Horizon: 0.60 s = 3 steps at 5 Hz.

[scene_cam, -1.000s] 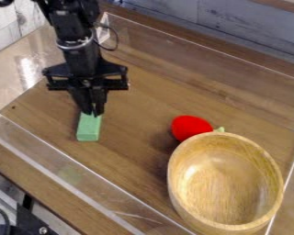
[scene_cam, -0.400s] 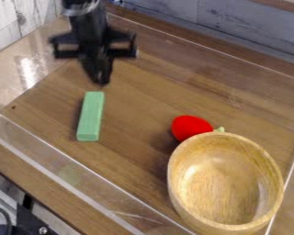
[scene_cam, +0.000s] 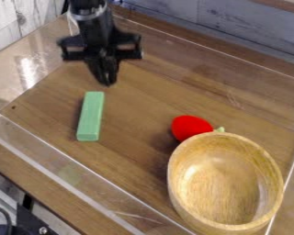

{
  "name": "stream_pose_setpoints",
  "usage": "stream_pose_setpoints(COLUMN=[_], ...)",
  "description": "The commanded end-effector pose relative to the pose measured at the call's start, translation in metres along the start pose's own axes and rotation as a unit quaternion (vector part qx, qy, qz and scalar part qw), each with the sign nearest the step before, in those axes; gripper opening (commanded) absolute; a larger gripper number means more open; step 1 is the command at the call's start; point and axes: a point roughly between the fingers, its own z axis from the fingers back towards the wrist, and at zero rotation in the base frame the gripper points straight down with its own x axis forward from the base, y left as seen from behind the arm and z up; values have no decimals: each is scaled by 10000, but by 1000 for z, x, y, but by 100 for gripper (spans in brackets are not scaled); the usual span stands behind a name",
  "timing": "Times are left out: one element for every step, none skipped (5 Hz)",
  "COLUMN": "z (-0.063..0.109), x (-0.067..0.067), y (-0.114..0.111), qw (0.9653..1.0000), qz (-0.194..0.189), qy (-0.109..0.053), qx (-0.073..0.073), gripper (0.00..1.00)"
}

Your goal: Put the green block in the brown bowl

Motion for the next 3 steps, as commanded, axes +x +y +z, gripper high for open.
stream_pose_setpoints(z=[-3, -16, -32], x=[4, 2, -2], y=[14, 22, 32], qw=[9993, 9987, 9978], qz=[321, 471, 621], qy=[-151, -103, -33], qx=[97, 155, 248], gripper=[100, 100, 100])
